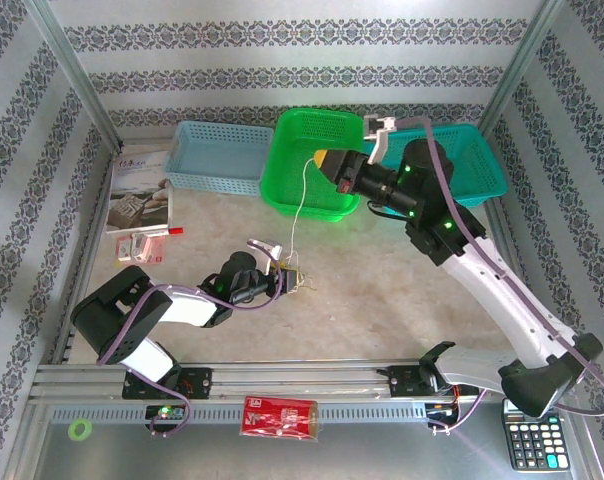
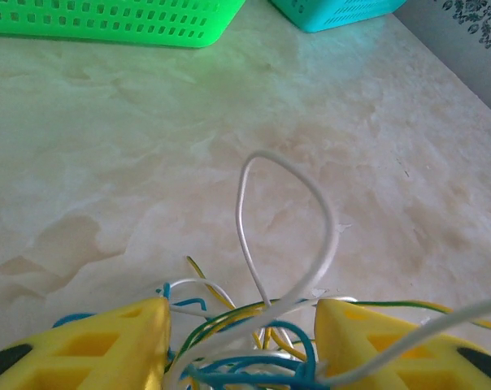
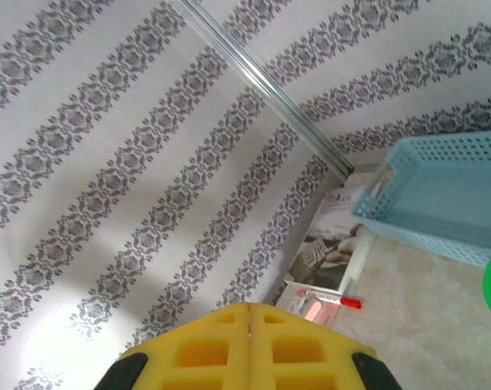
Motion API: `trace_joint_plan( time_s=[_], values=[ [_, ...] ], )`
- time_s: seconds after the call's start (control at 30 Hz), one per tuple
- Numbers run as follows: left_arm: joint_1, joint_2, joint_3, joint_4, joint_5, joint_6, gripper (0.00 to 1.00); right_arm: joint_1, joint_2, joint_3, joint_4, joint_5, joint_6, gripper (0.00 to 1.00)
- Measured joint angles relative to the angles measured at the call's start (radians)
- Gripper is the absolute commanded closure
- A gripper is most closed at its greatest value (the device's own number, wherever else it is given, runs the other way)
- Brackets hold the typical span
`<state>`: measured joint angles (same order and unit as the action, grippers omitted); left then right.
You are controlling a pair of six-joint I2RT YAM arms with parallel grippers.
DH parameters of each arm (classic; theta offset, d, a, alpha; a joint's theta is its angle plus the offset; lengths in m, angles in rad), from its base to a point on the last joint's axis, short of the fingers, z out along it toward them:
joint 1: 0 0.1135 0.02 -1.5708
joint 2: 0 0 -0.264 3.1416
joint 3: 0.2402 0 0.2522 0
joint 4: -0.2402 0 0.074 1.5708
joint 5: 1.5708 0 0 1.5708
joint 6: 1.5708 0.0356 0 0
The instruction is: Untangle the cables
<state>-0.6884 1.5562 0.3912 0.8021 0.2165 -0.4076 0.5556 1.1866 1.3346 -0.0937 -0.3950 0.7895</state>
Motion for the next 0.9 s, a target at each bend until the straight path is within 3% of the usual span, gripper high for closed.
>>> trace_joint_plan(
  time_s=[0.27,0.67,0.9],
  values=[
    [0.000,0.000,-0.003,0.000,0.000,-0.001,0.51,-0.075,-0.011,0.014,-0.005,-0.027,0.035,1.00],
    [0.000,0.010,-0.030,0.032,0.000,-0.024,0.53,-0.162,0.071,0.403,-0.003,-0.104,0.080,1.00],
    [0.000,0.011,-0.038,0.044,0.000,-0.032,0.48,-0.181,0.034,0.415,0.039,-0.087,0.081,1.00]
  ],
)
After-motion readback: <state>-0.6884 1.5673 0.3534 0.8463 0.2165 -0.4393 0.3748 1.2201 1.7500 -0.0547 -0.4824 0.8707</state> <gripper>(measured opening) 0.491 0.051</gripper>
